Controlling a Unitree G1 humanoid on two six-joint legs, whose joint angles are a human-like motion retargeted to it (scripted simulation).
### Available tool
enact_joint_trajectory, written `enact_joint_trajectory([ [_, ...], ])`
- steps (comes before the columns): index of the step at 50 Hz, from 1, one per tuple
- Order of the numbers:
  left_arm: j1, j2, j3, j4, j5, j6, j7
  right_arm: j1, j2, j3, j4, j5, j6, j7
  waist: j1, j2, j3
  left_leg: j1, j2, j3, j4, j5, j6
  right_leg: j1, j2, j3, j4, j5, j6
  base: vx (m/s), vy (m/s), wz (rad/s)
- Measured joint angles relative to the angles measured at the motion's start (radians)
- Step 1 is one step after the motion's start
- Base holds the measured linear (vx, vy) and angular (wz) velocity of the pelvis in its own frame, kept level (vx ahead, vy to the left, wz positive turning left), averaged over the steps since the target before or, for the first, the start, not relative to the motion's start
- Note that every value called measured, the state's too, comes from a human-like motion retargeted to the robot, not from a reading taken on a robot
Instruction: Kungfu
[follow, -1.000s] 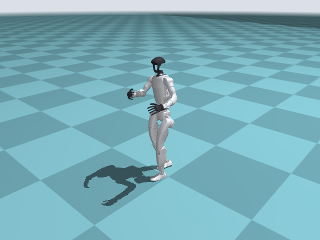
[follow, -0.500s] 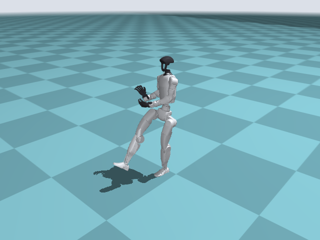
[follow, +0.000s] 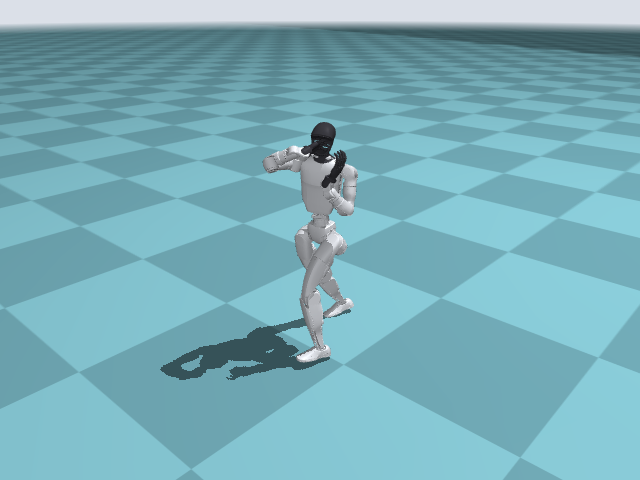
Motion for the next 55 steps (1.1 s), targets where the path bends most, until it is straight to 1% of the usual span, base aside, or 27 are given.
enact_joint_trajectory([
  [2, -0.01, 0.024, 0.013, -0.014, 0.009, 0.005, 0.015, 0.003, 0.02, -0.01, -0.003, -0.037, 0.023, -0.035, -0.039, 0.029, 0.003, -0.021, 0.02, 0.015, -0.005, 0.023, -0.004, -0.009, 0.019, -0.023, 0.017, -0.028, 0.025, -0.43, -0.02, 0.3],
  [4, -0.009, 0.042, 0.019, -0.015, 0.0, 0.018, 0.016, 0.028, 0.035, -0.02, 0.003, -0.068, 0.039, -0.074, -0.072, 0.054, 0.002, -0.025, 0.04, 0.017, -0.026, 0.047, -0.016, -0.018, 0.043, -0.024, 0.028, -0.049, 0.032, -0.39, -0.07, 0.28],
  [7, -0.005, 0.047, 0.014, -0.013, -0.039, 0.051, 0.003, 0.074, 0.045, -0.031, 0.026, -0.096, 0.05, -0.132, -0.092, 0.083, 0.009, -0.003, 0.061, 0.011, -0.082, 0.084, -0.033, -0.023, 0.047, -0.04, 0.04, -0.074, 0.004, -0.33, -0.03, -0.07],
  [10, 0.003, 0.038, 0.019, -0.006, -0.103, 0.096, -0.021, 0.132, 0.068, -0.053, 0.066, -0.109, 0.052, -0.143, -0.095, 0.11, 0.015, 0.033, 0.1, 0.035, -0.132, 0.108, -0.034, -0.035, 0.043, -0.014, 0.056, -0.077, -0.026, -0.38, -0.01, -0.71],
  [15, 0.052, 0.051, 0.084, 0.035, -0.269, 0.145, -0.088, 0.266, 0.158, -0.119, 0.148, -0.116, 0.099, -0.12, -0.143, 0.192, 0.01, 0.126, 0.257, 0.11, -0.221, 0.122, -0.034, -0.08, 0.049, 0.014, 0.121, -0.026, -0.096, -0.45, 0.0, -1.39],
  [20, 0.172, 0.103, 0.232, 0.154, -0.403, 0.158, -0.113, 0.398, 0.225, -0.159, 0.23, -0.143, 0.183, -0.141, -0.223, 0.261, 0.009, 0.253, 0.432, 0.211, -0.339, 0.157, -0.048, -0.174, 0.036, 0.005, 0.244, -0.006, -0.174, -0.53, -0.12, -1.88],
  [22, 0.225, 0.115, 0.295, 0.217, -0.434, 0.162, -0.116, 0.46, 0.227, -0.174, 0.26, -0.136, 0.202, -0.149, -0.274, 0.262, 0.003, 0.289, 0.475, 0.261, -0.381, 0.207, -0.052, -0.192, 0.036, 0.033, 0.225, -0.021, -0.17, -0.53, -0.24, -1.64],
  [24, 0.271, 0.138, 0.367, 0.276, -0.424, 0.174, -0.13, 0.526, 0.208, -0.197, 0.281, -0.124, 0.191, -0.137, -0.337, 0.254, -0.003, 0.312, 0.513, 0.302, -0.419, 0.287, -0.053, -0.22, 0.062, 0.12, 0.193, -0.042, -0.168, -0.67, -0.41, -1.37],
  [27, 0.324, 0.195, 0.462, 0.33, -0.326, 0.223, -0.194, 0.641, 0.151, -0.237, 0.314, -0.106, 0.17, -0.086, -0.428, 0.231, -0.003, 0.345, 0.574, 0.351, -0.473, 0.454, -0.03, -0.264, 0.104, 0.242, 0.158, -0.048, -0.229, -0.51, -0.39, -1.58],
  [28, 0.333, 0.216, 0.481, 0.339, -0.276, 0.243, -0.236, 0.685, 0.128, -0.251, 0.333, -0.091, 0.17, -0.061, -0.453, 0.218, -0.001, 0.363, 0.591, 0.377, -0.495, 0.513, -0.016, -0.281, 0.113, 0.287, 0.152, -0.039, -0.246, -0.58, -0.45, -1.75],
  [30, 0.335, 0.247, 0.489, 0.356, -0.17, 0.277, -0.355, 0.783, 0.068, -0.281, 0.376, -0.049, 0.175, 0.012, -0.516, 0.187, -0.001, 0.405, 0.619, 0.472, -0.525, 0.575, 0.026, -0.306, 0.128, 0.362, 0.134, -0.018, -0.284, -0.6, -0.44, -1.53],
  [32, 0.295, 0.253, 0.447, 0.396, -0.088, 0.302, -0.516, 0.896, -0.013, -0.328, 0.434, 0.016, 0.19, 0.15, -0.584, 0.162, -0.002, 0.427, 0.602, 0.479, -0.515, 0.54, 0.031, -0.315, 0.134, 0.407, 0.109, 0.004, -0.316, -0.44, -0.27, -1.07],
  [33, 0.266, 0.251, 0.412, 0.424, -0.061, 0.312, -0.601, 0.955, -0.058, -0.359, 0.468, 0.042, 0.199, 0.225, -0.621, 0.154, -0.003, 0.421, 0.567, 0.418, -0.484, 0.479, 0.028, -0.317, 0.136, 0.423, 0.094, 0.016, -0.33, -0.4, -0.28, -0.71],
  [35, 0.196, 0.239, 0.304, 0.493, -0.015, 0.326, -0.745, 1.072, -0.16, -0.443, 0.551, 0.057, 0.206, 0.361, -0.695, 0.142, -0.016, 0.387, 0.479, 0.305, -0.371, 0.309, 0.024, -0.323, 0.139, 0.441, 0.058, 0.043, -0.356, -0.3, -0.26, -0.5],
  [37, 0.137, 0.201, 0.171, 0.556, 0.033, 0.345, -0.812, 1.174, -0.219, -0.533, 0.689, 0.005, 0.227, 0.418, -0.738, 0.137, -0.041, 0.397, 0.413, 0.327, -0.319, 0.188, 0.011, -0.339, 0.14, 0.456, 0.028, 0.069, -0.369, -0.18, -0.23, -0.7],
  [40, 0.067, 0.135, -0.004, 0.621, 0.14, 0.336, -0.82, 1.272, -0.26, -0.674, 0.936, -0.151, 0.242, 0.375, -0.754, 0.13, -0.067, 0.411, 0.312, 0.371, -0.275, 0.053, 0.027, -0.357, 0.15, 0.474, -0.018, 0.1, -0.388, -0.19, -0.23, -1.17],
  [42, 0.023, 0.092, -0.071, 0.645, 0.222, 0.327, -0.785, 1.279, -0.25, -0.761, 1.117, -0.276, 0.257, 0.32, -0.734, 0.127, -0.062, 0.424, 0.247, 0.4, -0.27, 0.004, 0.02, -0.356, 0.165, 0.48, -0.051, 0.093, -0.416, -0.2, -0.16, -1.64],
  [43, 0.002, 0.075, -0.094, 0.653, 0.261, 0.321, -0.772, 1.27, -0.248, -0.795, 1.206, -0.348, 0.27, 0.29, -0.722, 0.126, -0.056, 0.427, 0.208, 0.389, -0.276, -0.012, 0.005, -0.353, 0.172, 0.47, -0.066, 0.079, -0.422, -0.17, -0.13, -1.7],
  [45, -0.033, 0.044, -0.131, 0.664, 0.315, 0.316, -0.768, 1.243, -0.244, -0.847, 1.379, -0.467, 0.341, 0.236, -0.694, 0.123, -0.045, 0.434, 0.139, 0.355, -0.314, -0.036, -0.011, -0.349, 0.187, 0.462, -0.088, 0.047, -0.421, -0.12, -0.13, -1.67],
  [46, -0.046, 0.031, -0.153, 0.671, 0.321, 0.315, -0.782, 1.229, -0.243, -0.858, 1.467, -0.519, 0.386, 0.212, -0.677, 0.117, -0.041, 0.437, 0.122, 0.349, -0.34, -0.044, 0.009, -0.347, 0.195, 0.463, -0.095, 0.028, -0.419, -0.05, -0.16, -1.55],
  [47, -0.056, 0.019, -0.173, 0.677, 0.322, 0.313, -0.8, 1.217, -0.243, -0.867, 1.554, -0.563, 0.429, 0.193, -0.659, 0.109, -0.038, 0.439, 0.11, 0.346, -0.364, -0.035, 0.049, -0.345, 0.201, 0.461, -0.099, 0.01, -0.415, 0.0, -0.2, -1.51],
  [48, -0.061, 0.011, -0.189, 0.681, 0.315, 0.307, -0.826, 1.21, -0.243, -0.871, 1.635, -0.593, 0.469, 0.185, -0.637, 0.096, -0.036, 0.437, 0.103, 0.345, -0.384, 0.006, 0.127, -0.342, 0.203, 0.455, -0.1, -0.006, -0.408, 0.03, -0.21, -1.43],
  [49, -0.065, 0.006, -0.204, 0.685, 0.303, 0.301, -0.853, 1.208, -0.239, -0.872, 1.714, -0.611, 0.505, 0.186, -0.62, 0.082, -0.034, 0.446, 0.106, 0.328, -0.399, 0.018, 0.156, -0.344, 0.208, 0.445, -0.096, -0.02, -0.394, 0.06, -0.21, -1.29],
  [50, -0.069, 0.001, -0.219, 0.69, 0.288, 0.295, -0.88, 1.207, -0.233, -0.87, 1.791, -0.623, 0.54, 0.192, -0.605, 0.068, -0.034, 0.461, 0.114, 0.301, -0.411, 0.017, 0.161, -0.347, 0.215, 0.432, -0.09, -0.033, -0.377, 0.06, -0.23, -1.17],
  [52, -0.072, 0.01, -0.227, 0.699, 0.26, 0.271, -0.935, 1.219, -0.194, -0.854, 1.908, -0.583, 0.594, 0.227, -0.575, 0.023, -0.03, 0.482, 0.162, 0.329, -0.412, -0.036, 0.14, -0.382, 0.217, 0.401, -0.033, -0.053, -0.289, -0.03, -0.33, -1.3],
  [53, -0.073, 0.022, -0.224, 0.703, 0.252, 0.254, -0.957, 1.231, -0.166, -0.843, 1.942, -0.538, 0.608, 0.25, -0.56, -0.002, -0.029, 0.479, 0.192, 0.353, -0.409, -0.051, 0.134, -0.422, 0.195, 0.347, 0.027, -0.044, -0.231, -0.11, -0.39, -1.2],
  [55, -0.077, 0.037, -0.217, 0.716, 0.245, 0.205, -0.999, 1.272, -0.124, -0.815, 1.981, -0.438, 0.575, 0.309, -0.575, 0.003, -0.043, 0.438, 0.292, 0.321, -0.412, -0.062, 0.105, -0.523, 0.12, 0.054, 0.223, 0.015, -0.157, -0.07, -0.32, -0.45],
])
